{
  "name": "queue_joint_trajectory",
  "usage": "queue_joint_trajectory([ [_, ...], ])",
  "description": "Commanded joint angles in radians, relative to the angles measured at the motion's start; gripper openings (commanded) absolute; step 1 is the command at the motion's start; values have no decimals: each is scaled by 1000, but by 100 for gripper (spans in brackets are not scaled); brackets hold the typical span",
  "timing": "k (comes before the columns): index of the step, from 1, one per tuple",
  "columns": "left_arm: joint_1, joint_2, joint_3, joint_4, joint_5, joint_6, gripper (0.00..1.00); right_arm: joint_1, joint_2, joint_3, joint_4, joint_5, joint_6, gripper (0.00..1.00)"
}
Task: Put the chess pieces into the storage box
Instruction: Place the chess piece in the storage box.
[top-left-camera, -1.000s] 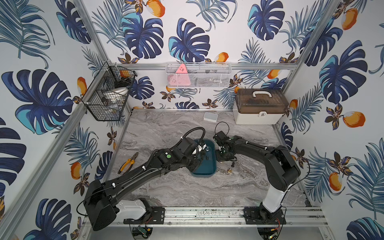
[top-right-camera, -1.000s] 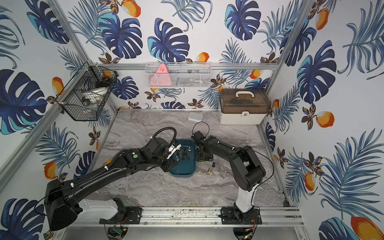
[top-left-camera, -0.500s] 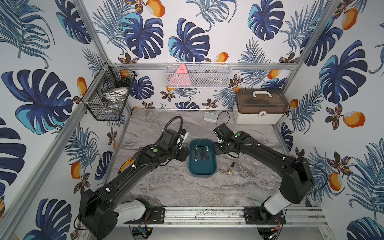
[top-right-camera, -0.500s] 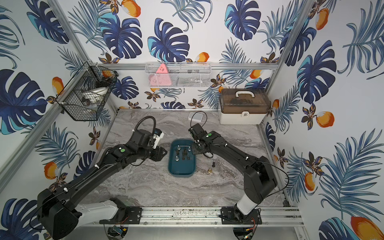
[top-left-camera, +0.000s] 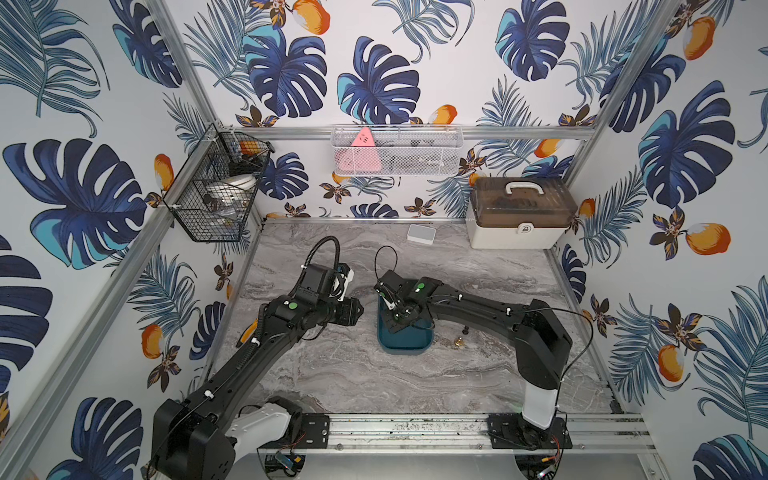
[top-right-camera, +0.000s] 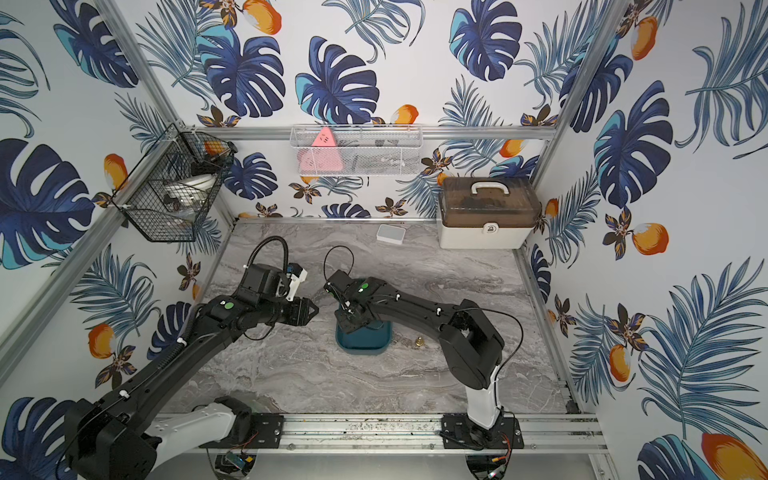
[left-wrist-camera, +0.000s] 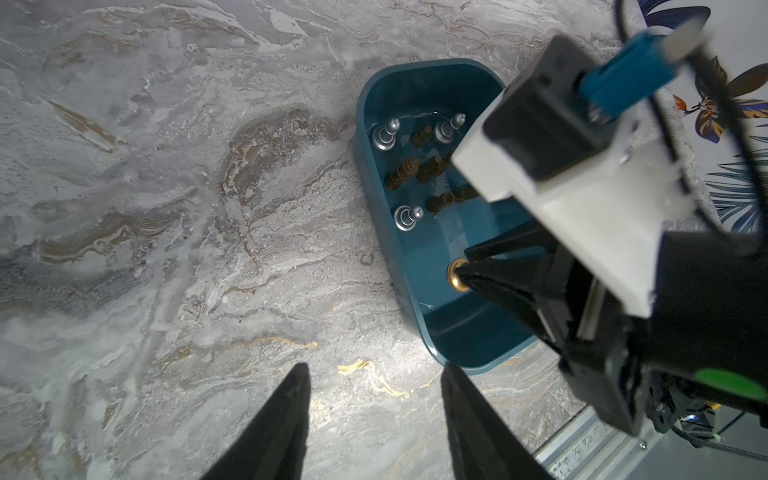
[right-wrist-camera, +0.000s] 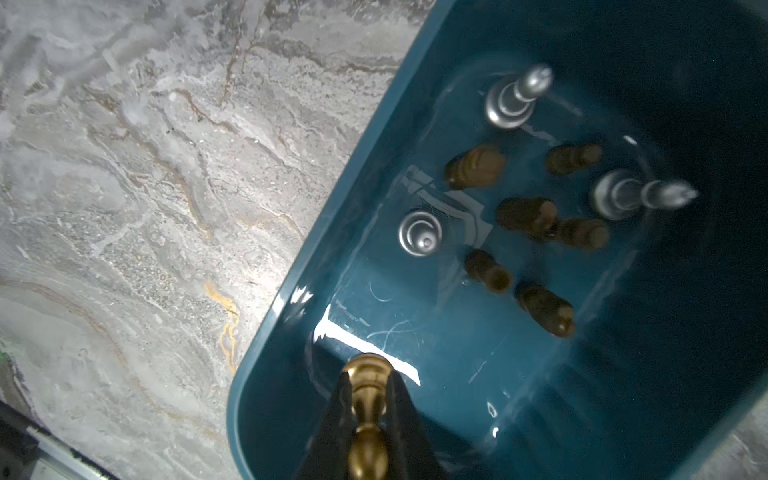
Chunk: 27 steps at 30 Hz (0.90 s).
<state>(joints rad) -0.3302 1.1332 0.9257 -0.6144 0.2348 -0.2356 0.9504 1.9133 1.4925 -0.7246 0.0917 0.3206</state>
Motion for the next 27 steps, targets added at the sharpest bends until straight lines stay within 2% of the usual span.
queue_joint_trajectory([
  [1, 2, 4, 4, 26, -7, -13, 56, 1, 35, 11, 22, 30, -7, 10],
  [14, 2, -1, -13, 39, -6, -15, 58, -2, 146, 31, 45, 73, -8, 10],
  [27, 2, 12, -8, 33, -6, -13, 58, -4, 161, 30, 66, 86, -8, 14],
])
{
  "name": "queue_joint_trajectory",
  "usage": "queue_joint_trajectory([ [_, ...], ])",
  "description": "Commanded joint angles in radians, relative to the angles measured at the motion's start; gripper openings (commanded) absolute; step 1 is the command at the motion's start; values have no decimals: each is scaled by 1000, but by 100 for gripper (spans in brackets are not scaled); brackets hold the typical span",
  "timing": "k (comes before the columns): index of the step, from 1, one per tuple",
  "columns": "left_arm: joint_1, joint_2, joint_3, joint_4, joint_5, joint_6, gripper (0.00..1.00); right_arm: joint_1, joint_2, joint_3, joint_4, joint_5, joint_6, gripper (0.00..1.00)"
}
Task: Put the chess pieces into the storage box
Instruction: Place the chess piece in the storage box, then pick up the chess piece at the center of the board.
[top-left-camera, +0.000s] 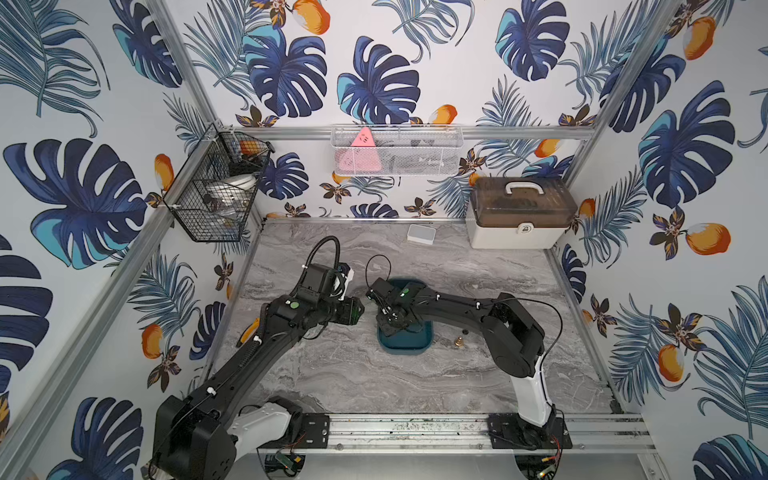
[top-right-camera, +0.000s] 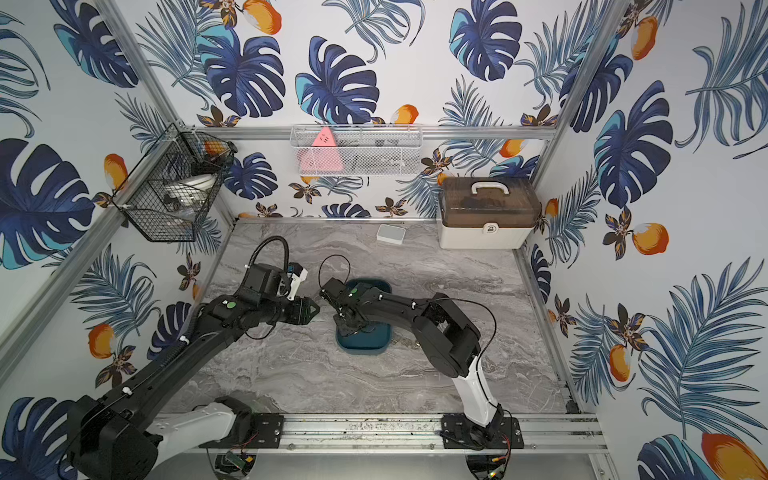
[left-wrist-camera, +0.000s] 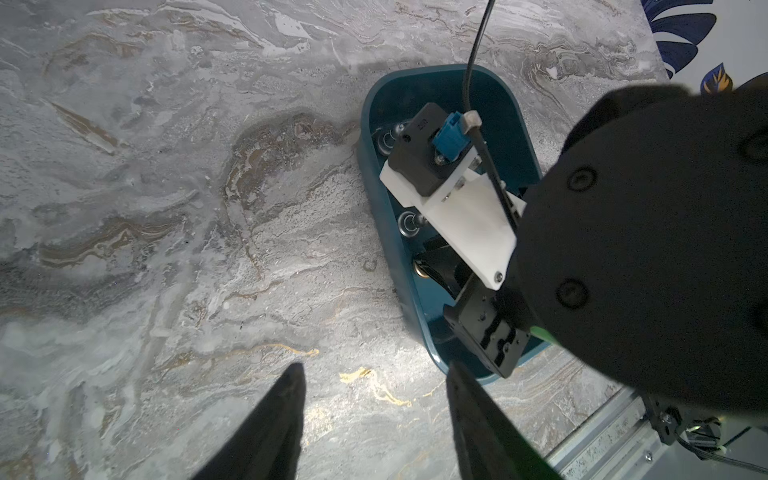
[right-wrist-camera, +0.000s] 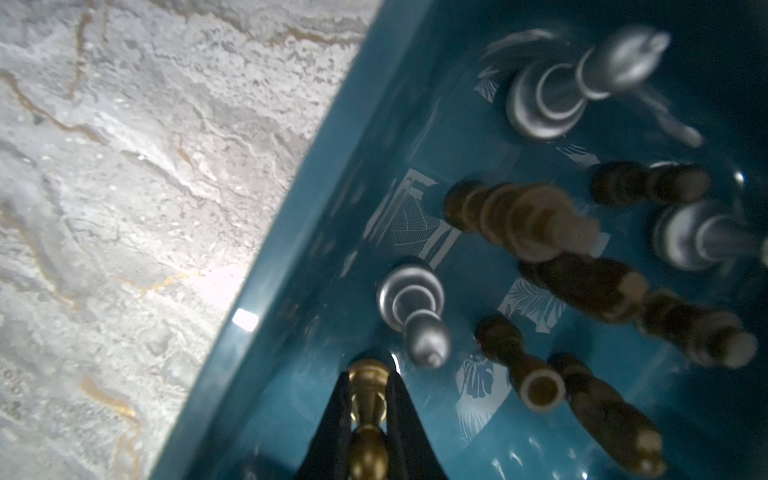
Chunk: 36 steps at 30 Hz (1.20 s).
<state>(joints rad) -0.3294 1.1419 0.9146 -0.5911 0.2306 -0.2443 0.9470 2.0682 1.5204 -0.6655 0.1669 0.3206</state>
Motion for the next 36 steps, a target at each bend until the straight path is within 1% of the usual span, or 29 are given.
queue_joint_trajectory([
  [1, 1, 4, 2, 10, -1, -4, 58, 0, 2, -1, 10, 13, -8, 17],
  [8, 1, 5, 2, 16, 6, -5, 59, 0, -23, 1, 1, 24, -6, 35],
  [10, 1, 7, 2, 17, 9, -7, 59, -1, -34, -2, 0, 29, -5, 39],
  [14, 2, 1, 3, 28, 21, -9, 59, 0, -105, -6, -17, 28, -3, 45],
  [17, 1, -9, 2, 61, 72, -11, 59, -2, -183, -36, -10, 25, 5, 46],
  [19, -14, -22, 5, 90, 83, -24, 59, -17, -248, -73, -9, 58, 29, 46],
  [21, -86, -34, 26, 103, 15, -17, 59, -65, -319, -114, -15, 53, 53, 46],
  [23, -200, -19, 70, 97, -94, 17, 60, -138, -395, -166, -14, 31, 69, 46],
  [25, -312, 40, 140, 67, -191, 56, 60, -222, -463, -224, -15, 15, 72, 46],
  [28, -407, 160, 239, 21, -210, 114, 59, -341, -523, -275, -53, 22, 55, 46],
  [29, -436, 195, 267, 4, -226, 129, 59, -365, -535, -288, -62, 25, 50, 47],
  [30, -475, 227, 293, -9, -254, 152, 59, -427, -547, -302, -74, 19, 44, 47],
  [31, -517, 250, 308, -9, -282, 179, 59, -466, -557, -317, -82, 12, 40, 46],
  [33, -573, 292, 332, -13, -320, 211, 59, -527, -569, -345, -91, -5, 34, 47],
  [36, -620, 366, 372, -48, -304, 228, 59, -573, -565, -376, -108, -27, 34, 47],
])
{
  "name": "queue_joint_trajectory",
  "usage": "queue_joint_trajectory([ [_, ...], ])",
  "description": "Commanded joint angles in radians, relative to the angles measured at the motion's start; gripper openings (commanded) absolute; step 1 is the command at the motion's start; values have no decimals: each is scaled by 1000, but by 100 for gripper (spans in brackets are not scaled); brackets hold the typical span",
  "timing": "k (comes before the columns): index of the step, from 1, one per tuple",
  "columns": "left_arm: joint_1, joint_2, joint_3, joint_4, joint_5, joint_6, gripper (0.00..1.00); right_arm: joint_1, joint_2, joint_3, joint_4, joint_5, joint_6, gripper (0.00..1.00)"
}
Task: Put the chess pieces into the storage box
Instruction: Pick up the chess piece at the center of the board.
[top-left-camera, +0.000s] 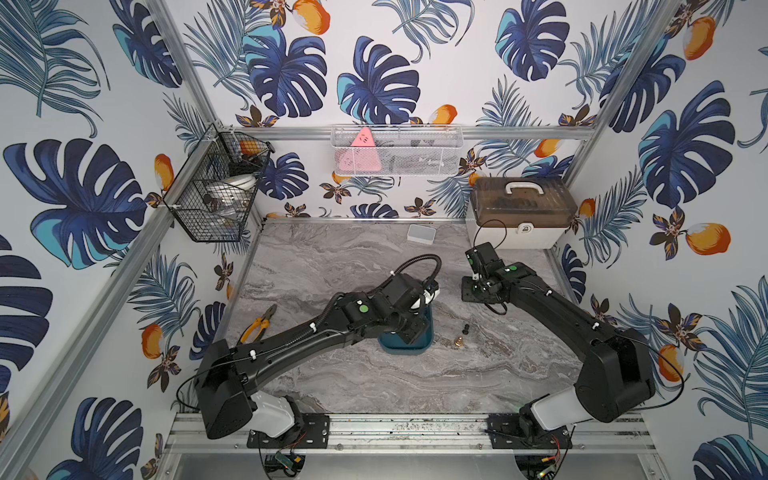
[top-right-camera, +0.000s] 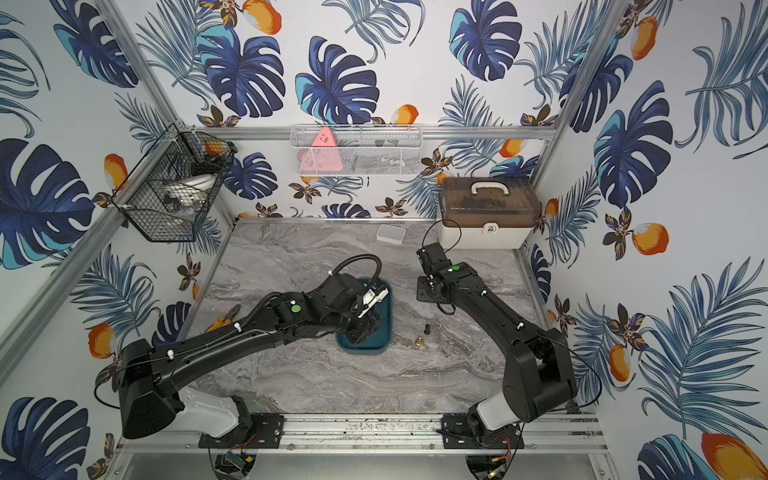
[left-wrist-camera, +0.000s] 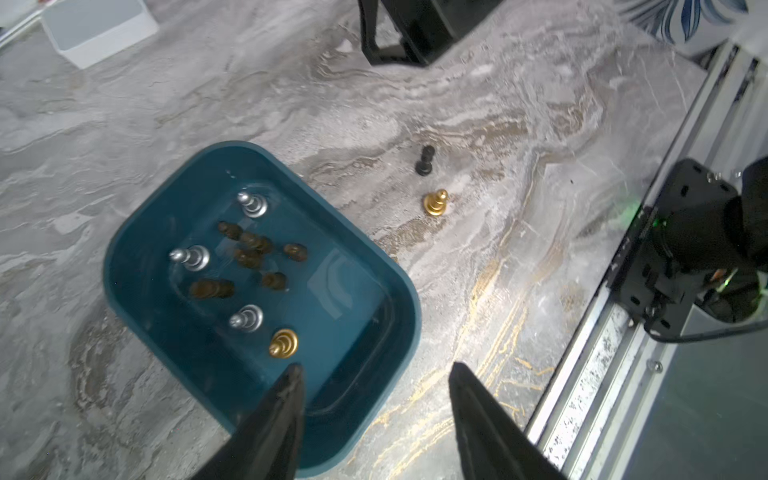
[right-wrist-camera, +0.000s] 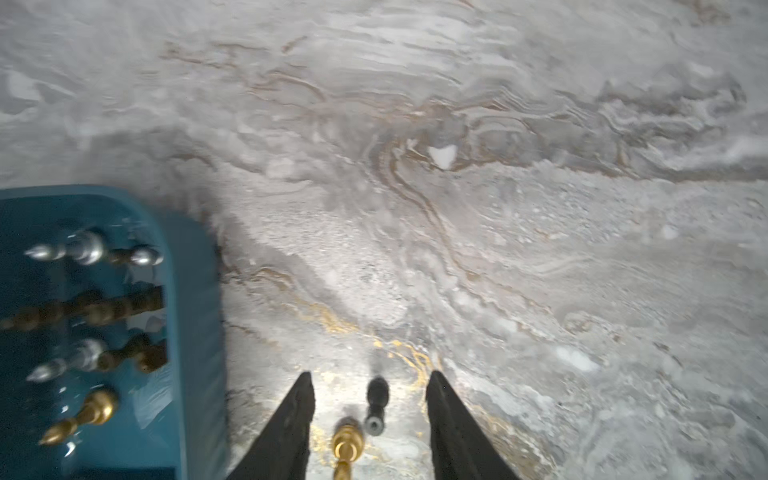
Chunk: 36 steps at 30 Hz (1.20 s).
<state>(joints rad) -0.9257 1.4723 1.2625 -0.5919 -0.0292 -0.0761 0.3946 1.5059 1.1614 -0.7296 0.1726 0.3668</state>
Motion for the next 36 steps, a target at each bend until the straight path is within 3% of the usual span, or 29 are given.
queue_joint_trajectory([
  [1, -41, 55, 30, -49, -46, 64, 59, -24, 3, -18, -47, -35, -12, 47],
  [8, -90, 76, 8, -13, 10, 41, 60, -29, 40, -88, -24, -83, 3, 46],
  [16, -91, 68, 6, -21, -25, 38, 63, -19, 73, -126, 20, -127, 1, 43],
  [19, -91, 62, -2, -8, -21, 32, 67, -13, 88, -129, 29, -131, 1, 43],
  [22, -91, 53, -9, -3, -14, 29, 77, -5, 113, -126, 32, -131, 0, 42],
  [26, -91, 48, -11, 1, -19, 29, 78, 13, 133, -127, 36, -118, 7, 39],
  [28, -92, 54, -6, -8, -20, 30, 84, 18, 141, -127, 40, -109, 10, 38],
  [36, -91, 54, -3, -9, -19, 28, 85, 25, 168, -133, 52, -94, 14, 28],
])
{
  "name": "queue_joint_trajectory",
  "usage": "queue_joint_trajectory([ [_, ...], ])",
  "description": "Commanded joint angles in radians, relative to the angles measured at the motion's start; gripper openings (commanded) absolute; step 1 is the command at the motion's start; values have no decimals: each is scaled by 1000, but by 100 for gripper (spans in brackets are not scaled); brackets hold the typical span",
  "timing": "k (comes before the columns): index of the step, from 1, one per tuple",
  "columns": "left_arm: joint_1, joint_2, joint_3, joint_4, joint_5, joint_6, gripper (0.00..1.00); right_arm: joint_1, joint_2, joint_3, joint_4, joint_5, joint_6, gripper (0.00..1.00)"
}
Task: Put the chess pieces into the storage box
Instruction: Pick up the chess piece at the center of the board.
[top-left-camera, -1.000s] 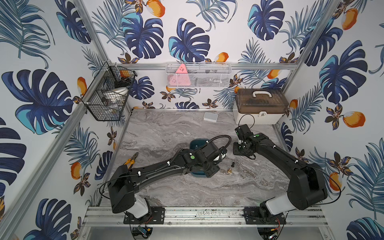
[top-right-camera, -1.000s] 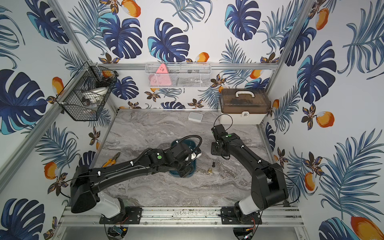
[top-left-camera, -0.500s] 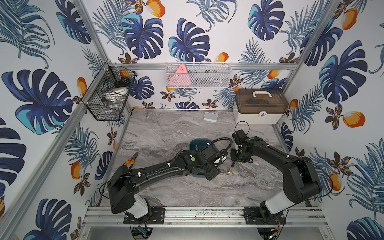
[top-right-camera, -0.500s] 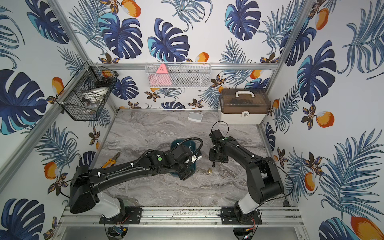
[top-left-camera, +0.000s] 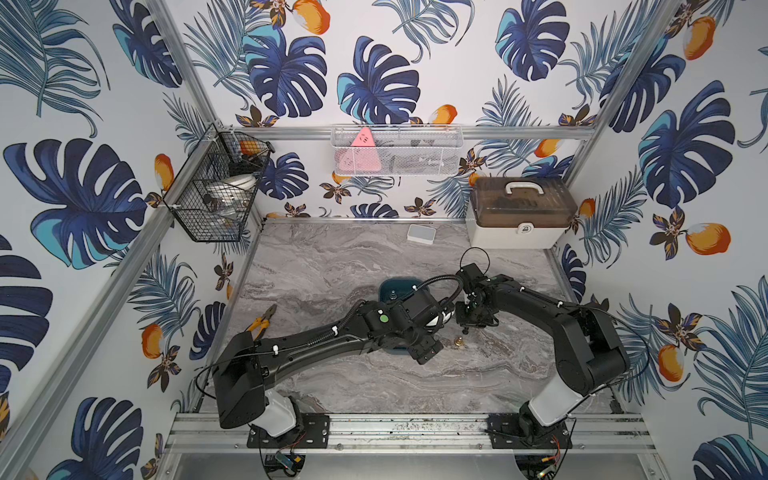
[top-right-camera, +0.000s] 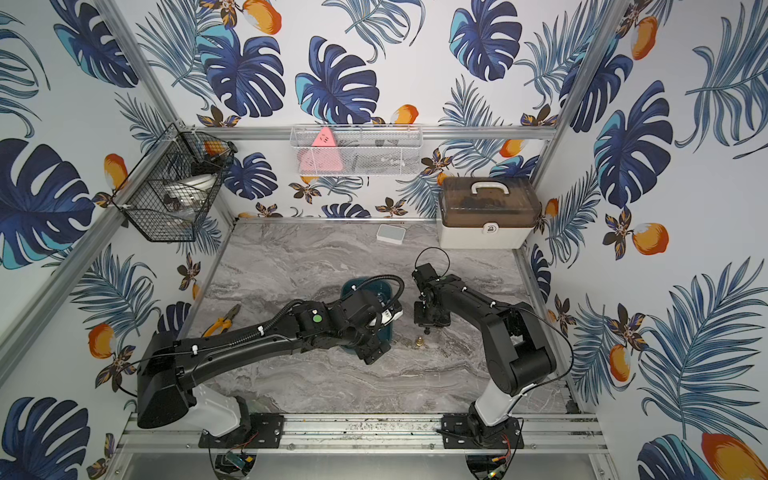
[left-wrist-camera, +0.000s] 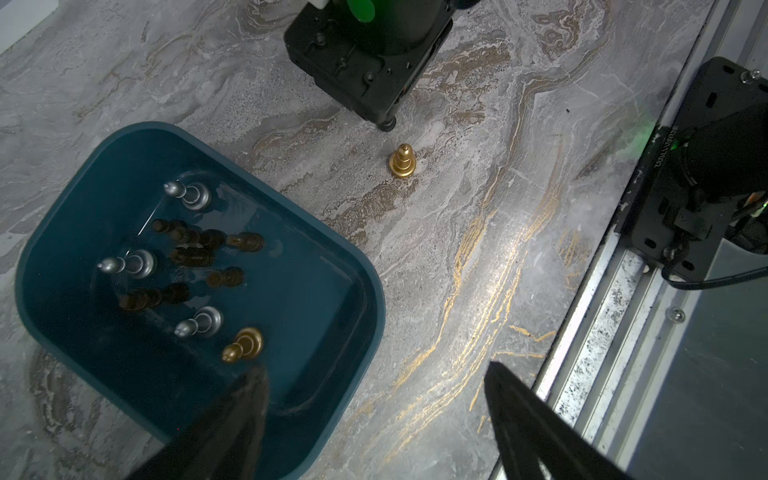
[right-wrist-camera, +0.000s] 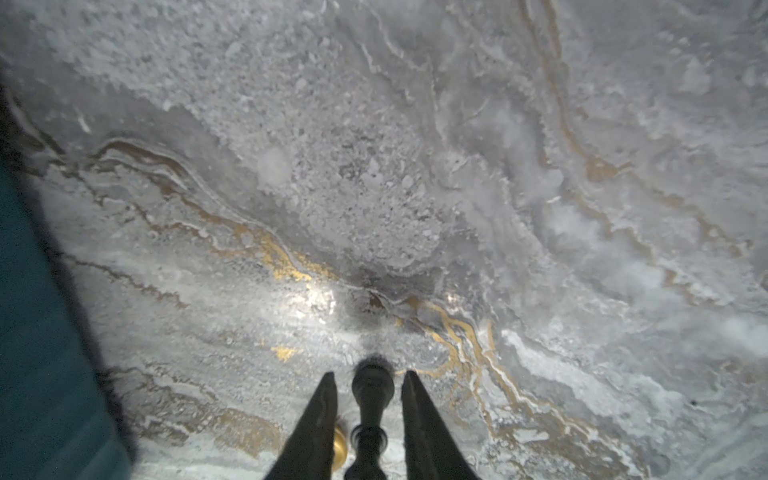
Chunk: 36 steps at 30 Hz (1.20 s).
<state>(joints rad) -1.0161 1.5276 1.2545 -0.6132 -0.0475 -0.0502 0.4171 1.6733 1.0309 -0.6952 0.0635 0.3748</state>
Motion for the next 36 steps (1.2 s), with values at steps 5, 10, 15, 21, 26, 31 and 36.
queue_joint_trajectory([
  [5, -1, 9, 10, 7, -3, -1, 85, 3, -1, -3, 16, 21, 5, 22],
  [10, -2, 4, 8, 9, -5, -1, 85, 5, 0, -8, 16, 22, 4, 22],
  [15, -1, 5, 10, 6, -5, -1, 86, 5, 2, -8, 16, 27, 4, 22],
  [21, -1, 5, 10, 7, -6, -3, 86, 7, 12, -9, 25, 23, 3, 21],
  [26, -2, 9, 8, 12, 0, -6, 86, 8, 6, -8, 22, 20, 5, 16],
  [31, -1, 15, 15, 8, 0, -4, 86, 8, -9, -3, 14, 23, 4, 11],
  [36, -1, -9, 3, 26, 0, -23, 86, 8, -18, 7, 5, 24, 1, 9],
])
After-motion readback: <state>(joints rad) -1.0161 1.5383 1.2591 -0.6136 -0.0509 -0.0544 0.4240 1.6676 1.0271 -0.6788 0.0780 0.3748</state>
